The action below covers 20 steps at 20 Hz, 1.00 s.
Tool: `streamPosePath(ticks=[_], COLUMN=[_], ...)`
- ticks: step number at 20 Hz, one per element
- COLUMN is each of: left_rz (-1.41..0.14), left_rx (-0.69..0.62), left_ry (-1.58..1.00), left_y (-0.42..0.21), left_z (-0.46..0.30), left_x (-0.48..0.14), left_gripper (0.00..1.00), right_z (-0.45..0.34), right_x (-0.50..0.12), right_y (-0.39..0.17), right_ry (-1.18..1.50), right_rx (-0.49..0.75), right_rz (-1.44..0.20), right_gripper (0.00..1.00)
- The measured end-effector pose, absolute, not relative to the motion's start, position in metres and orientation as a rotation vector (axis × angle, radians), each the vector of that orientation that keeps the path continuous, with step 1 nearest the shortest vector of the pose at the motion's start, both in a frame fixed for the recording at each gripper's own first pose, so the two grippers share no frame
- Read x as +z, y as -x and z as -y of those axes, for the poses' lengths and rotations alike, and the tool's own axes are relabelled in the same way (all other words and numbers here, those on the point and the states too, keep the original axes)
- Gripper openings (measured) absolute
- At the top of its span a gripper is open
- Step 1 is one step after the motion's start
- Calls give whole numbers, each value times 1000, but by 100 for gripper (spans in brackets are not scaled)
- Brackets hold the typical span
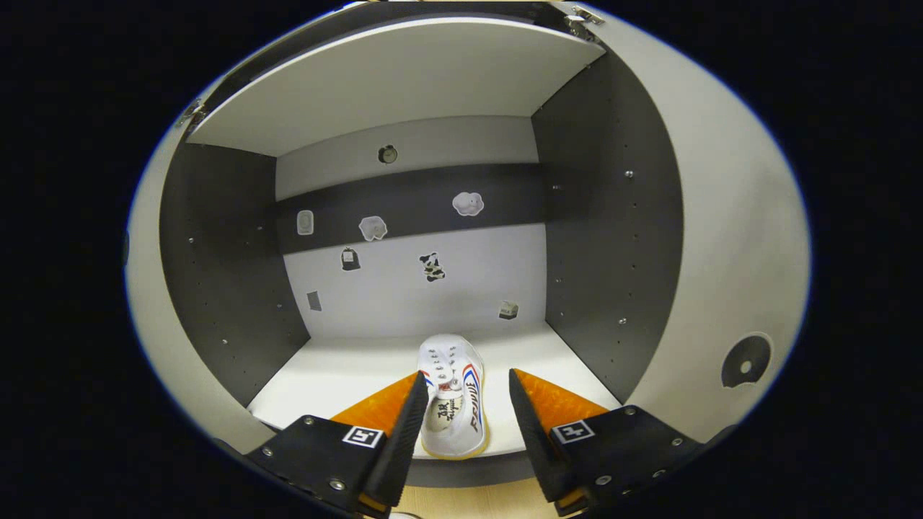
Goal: Grab one shoe with the right hand and put it into the shoe cabinet, grab the other shoe with the left hand and put it into the shoe cabinet; then close the right door with the right hand and the left door with the left hand.
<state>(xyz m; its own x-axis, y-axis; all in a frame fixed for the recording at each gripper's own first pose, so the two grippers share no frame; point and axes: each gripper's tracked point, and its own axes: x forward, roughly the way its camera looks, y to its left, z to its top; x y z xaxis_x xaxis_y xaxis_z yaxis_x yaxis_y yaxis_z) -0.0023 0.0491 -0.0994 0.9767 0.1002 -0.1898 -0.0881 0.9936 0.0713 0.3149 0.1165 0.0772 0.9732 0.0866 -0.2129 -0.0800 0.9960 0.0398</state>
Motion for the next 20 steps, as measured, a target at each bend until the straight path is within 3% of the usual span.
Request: streamPosePath(ticks=[7,20], left_rz=[-242,-558], left_rx=[62,-16], left_ry=[-59,1], left_y=[3,-16], left_z=[-30,2], left_x=[-129,-286], left_gripper=[97,98], right_z=[-103,-67], right_x=[100,85], right_y=[-214,-88], right_ry=[7,87], right_rx=[136,149], right_rz=[-93,-15], right_gripper=[89,92])
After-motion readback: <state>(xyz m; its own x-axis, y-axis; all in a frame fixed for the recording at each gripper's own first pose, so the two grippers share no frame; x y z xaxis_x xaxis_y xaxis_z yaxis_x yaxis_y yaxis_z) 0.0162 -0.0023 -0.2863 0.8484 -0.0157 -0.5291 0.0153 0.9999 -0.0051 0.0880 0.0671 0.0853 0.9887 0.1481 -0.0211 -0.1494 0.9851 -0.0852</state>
